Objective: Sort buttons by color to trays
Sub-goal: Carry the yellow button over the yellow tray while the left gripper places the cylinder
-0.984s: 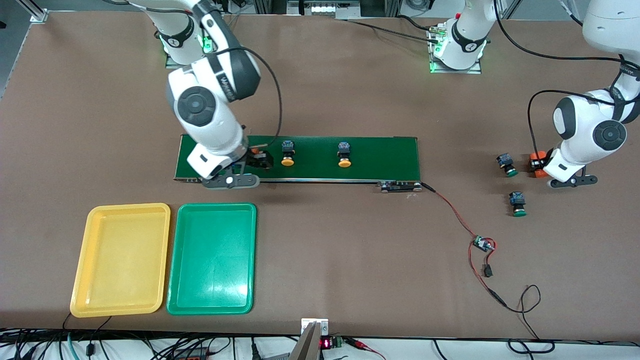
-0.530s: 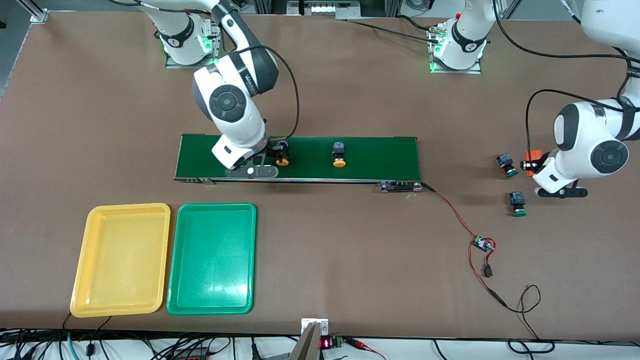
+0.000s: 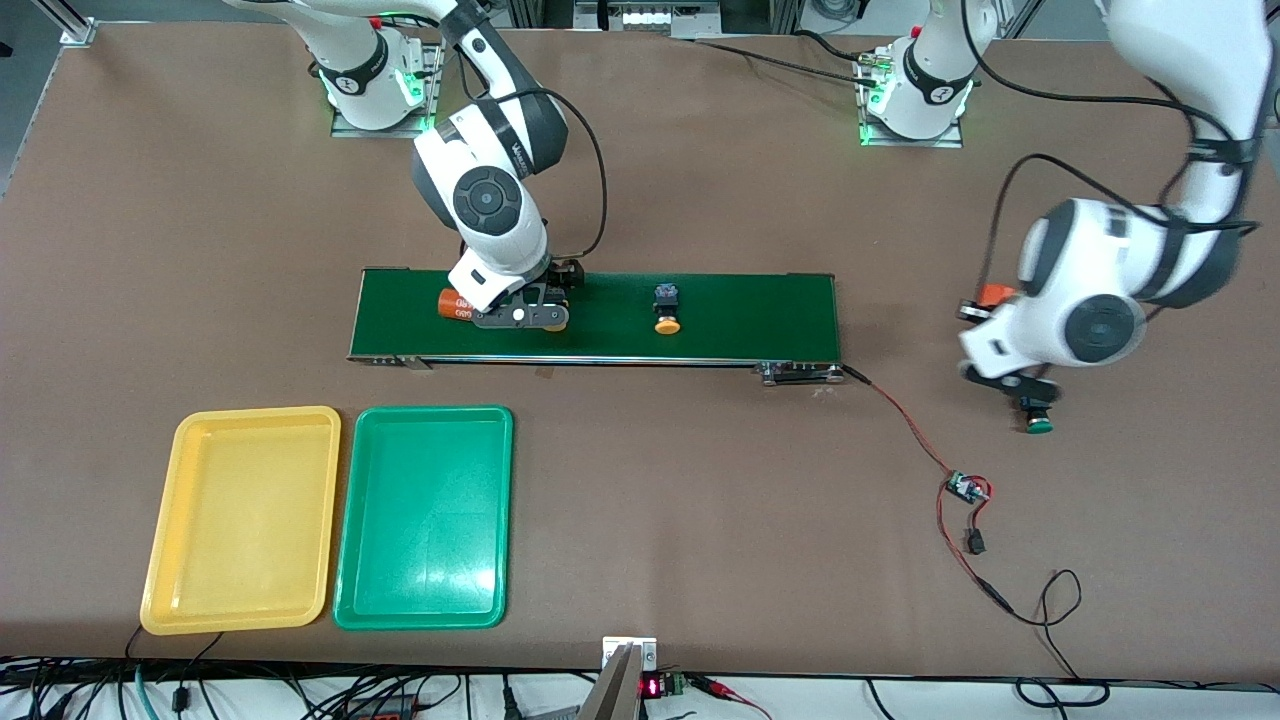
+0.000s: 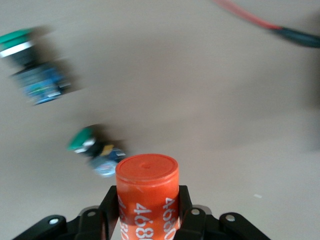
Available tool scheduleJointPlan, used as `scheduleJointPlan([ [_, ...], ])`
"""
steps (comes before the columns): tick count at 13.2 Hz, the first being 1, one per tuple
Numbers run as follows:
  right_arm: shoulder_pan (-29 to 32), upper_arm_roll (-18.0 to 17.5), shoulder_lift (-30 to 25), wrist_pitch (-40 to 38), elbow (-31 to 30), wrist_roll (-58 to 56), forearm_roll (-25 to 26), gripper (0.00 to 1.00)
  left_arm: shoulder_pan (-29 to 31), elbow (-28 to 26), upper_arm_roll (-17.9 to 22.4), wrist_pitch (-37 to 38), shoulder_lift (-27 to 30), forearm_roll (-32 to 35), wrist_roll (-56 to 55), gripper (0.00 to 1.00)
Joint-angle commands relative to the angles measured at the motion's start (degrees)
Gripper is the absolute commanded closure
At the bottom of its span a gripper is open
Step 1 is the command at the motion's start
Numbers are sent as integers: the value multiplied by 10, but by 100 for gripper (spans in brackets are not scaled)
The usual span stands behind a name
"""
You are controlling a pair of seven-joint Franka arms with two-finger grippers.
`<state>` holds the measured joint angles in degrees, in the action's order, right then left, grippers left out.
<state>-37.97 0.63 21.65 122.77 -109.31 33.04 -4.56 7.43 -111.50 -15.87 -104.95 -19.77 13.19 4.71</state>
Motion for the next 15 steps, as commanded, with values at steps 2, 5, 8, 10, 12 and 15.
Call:
scheduleJointPlan([
  [2, -5, -5, -8, 46, -39, 4, -4, 0, 5, 1, -81, 12, 8, -33, 19, 98],
  [5, -4, -4, 5, 51, -41, 3, 2, 2, 5, 0, -144, -18, 7, -54, 85, 97],
  [8, 1, -4, 9, 51, -53, -4, 4, 32, -10, -7, -173, -79, -6, -55, 164, 98],
  [10, 6, -4, 9, 49, -57, -2, 4, 68, -19, -21, -191, -113, -18, -55, 228, 100],
  [12, 8, -4, 8, 48, -56, 1, 3, 81, -24, -51, -192, -193, -19, -55, 299, 100],
  [15, 25, -4, -2, 48, -36, 2, 3, 96, -29, -83, -193, -290, -26, -55, 408, 100],
])
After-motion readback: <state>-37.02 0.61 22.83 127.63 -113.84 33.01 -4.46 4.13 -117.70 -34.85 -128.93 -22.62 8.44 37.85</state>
